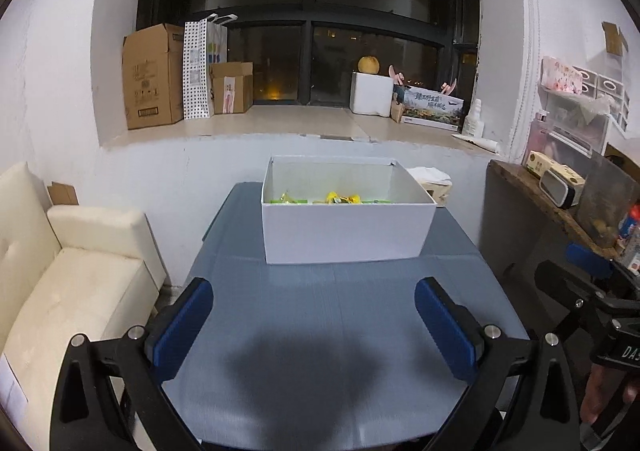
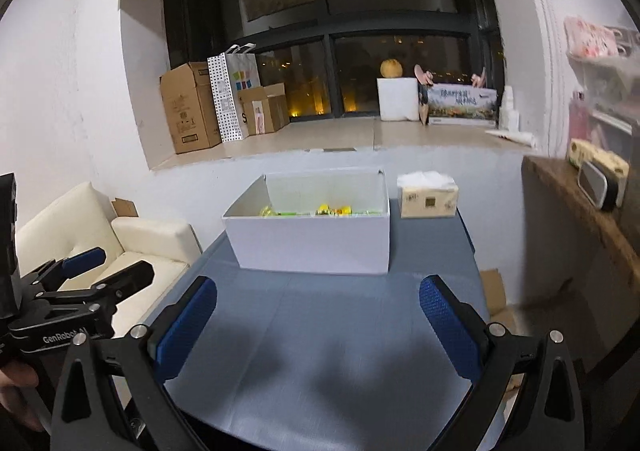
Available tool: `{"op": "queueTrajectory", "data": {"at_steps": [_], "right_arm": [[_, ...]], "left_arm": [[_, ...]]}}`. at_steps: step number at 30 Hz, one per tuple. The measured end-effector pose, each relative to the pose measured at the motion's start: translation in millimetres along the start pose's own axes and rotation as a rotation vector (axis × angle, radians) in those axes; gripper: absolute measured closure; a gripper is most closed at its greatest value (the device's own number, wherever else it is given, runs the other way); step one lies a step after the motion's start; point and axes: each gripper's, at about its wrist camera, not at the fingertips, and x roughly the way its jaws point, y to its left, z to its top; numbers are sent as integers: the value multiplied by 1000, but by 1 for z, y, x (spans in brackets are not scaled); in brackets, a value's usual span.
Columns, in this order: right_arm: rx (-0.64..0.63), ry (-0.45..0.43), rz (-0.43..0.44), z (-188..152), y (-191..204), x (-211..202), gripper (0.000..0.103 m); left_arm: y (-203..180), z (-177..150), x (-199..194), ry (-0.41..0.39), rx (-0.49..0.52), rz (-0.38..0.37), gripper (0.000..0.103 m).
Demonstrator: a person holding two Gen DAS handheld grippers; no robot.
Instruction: Organize snacks
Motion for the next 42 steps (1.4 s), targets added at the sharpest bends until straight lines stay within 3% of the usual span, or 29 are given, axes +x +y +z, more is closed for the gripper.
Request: {"op": "queueTrajectory", "data": {"at_steps": [14,42], "right_arm": [[-13,-37,3,-4,10,-33,0],[-28,-29,5,-5,12,-36,0]], "left_arm": [[-12,-4,-33,-26,42,-12,0],[-19,-4,-34,-17,63,-24,0]]}}
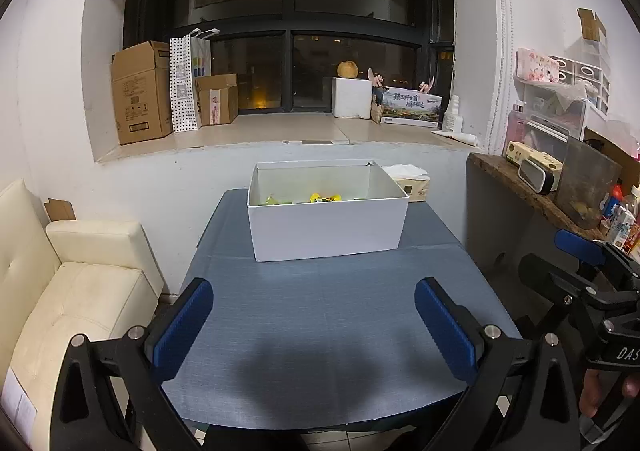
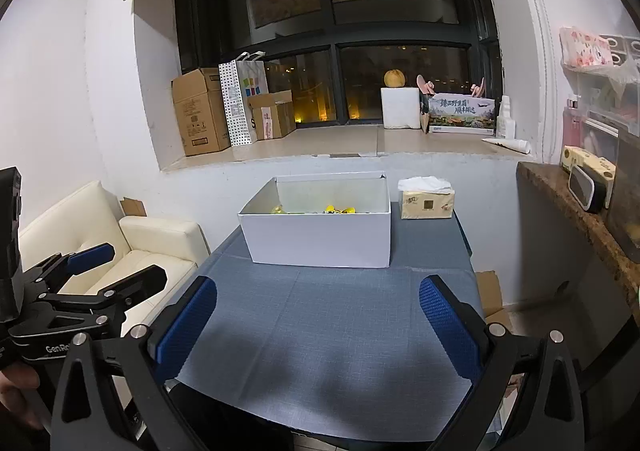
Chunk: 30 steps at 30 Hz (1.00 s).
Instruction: Organize snacks
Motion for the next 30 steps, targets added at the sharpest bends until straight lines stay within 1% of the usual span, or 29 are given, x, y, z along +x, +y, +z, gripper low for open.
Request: {"op": "queueTrajectory", "data": {"at_steps": [30], "right_arm": [[-13,3,9,-1,2,-4,0]], "left_arm": [[-1,-1,-1,2,-4,-6,0]]}}
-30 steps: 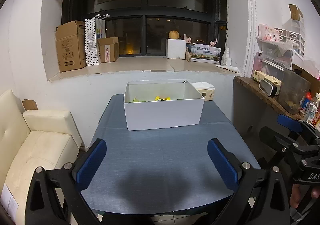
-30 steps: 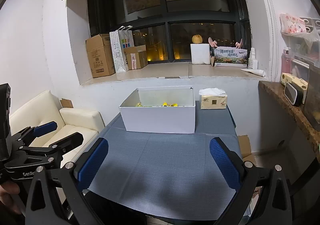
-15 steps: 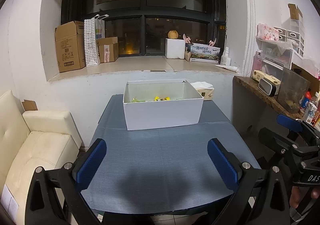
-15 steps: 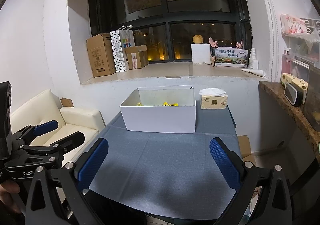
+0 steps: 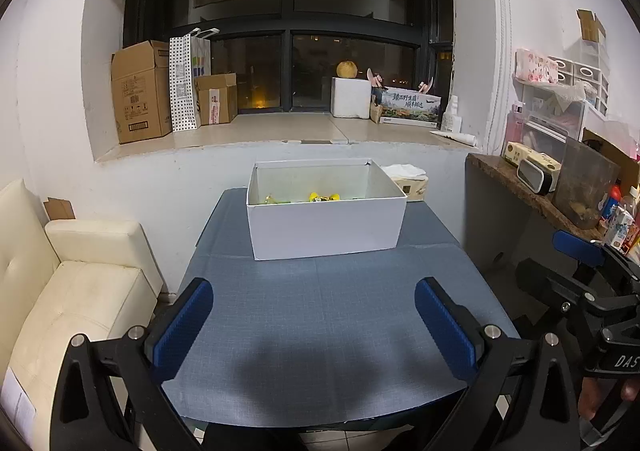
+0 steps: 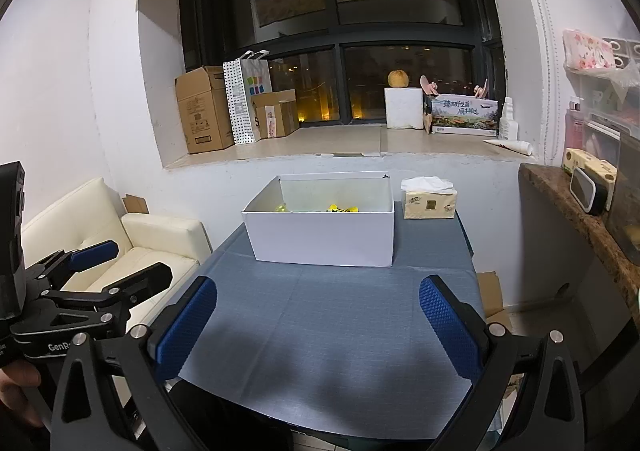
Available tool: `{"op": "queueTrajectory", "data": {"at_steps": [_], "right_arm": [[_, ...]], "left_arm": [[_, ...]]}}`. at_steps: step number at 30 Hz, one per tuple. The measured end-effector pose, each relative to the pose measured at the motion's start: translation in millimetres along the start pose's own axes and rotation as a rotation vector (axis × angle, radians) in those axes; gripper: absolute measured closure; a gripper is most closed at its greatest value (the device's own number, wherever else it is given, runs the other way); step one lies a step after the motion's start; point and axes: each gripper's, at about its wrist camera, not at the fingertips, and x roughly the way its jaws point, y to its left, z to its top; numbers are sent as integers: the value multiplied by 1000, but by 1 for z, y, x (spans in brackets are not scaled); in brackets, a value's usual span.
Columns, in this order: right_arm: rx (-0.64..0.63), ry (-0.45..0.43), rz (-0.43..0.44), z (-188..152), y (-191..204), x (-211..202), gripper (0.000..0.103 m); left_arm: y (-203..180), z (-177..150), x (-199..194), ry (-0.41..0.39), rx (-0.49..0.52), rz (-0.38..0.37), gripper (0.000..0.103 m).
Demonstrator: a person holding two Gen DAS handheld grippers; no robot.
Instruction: Organize snacks
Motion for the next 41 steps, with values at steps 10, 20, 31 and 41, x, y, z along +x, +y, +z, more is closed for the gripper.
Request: {"op": "queueTrajectory", "data": {"at_steps": [10,20,31,41], "right_arm": [[-1,3,2,-1,0,0,0],[-3,4,2,-1,0,-1,0],[-7,6,6,-1,0,0,0],[-5,8,3,-1,0,0,0]], "left_arm": [[0,-1,-2,0,-3,0,0],[-3,-1,-2,0,-4,-1,0],[-3,-2,-4,1,-7,-3,0],[-6,-3,-7,-16,2,-18,0]]}}
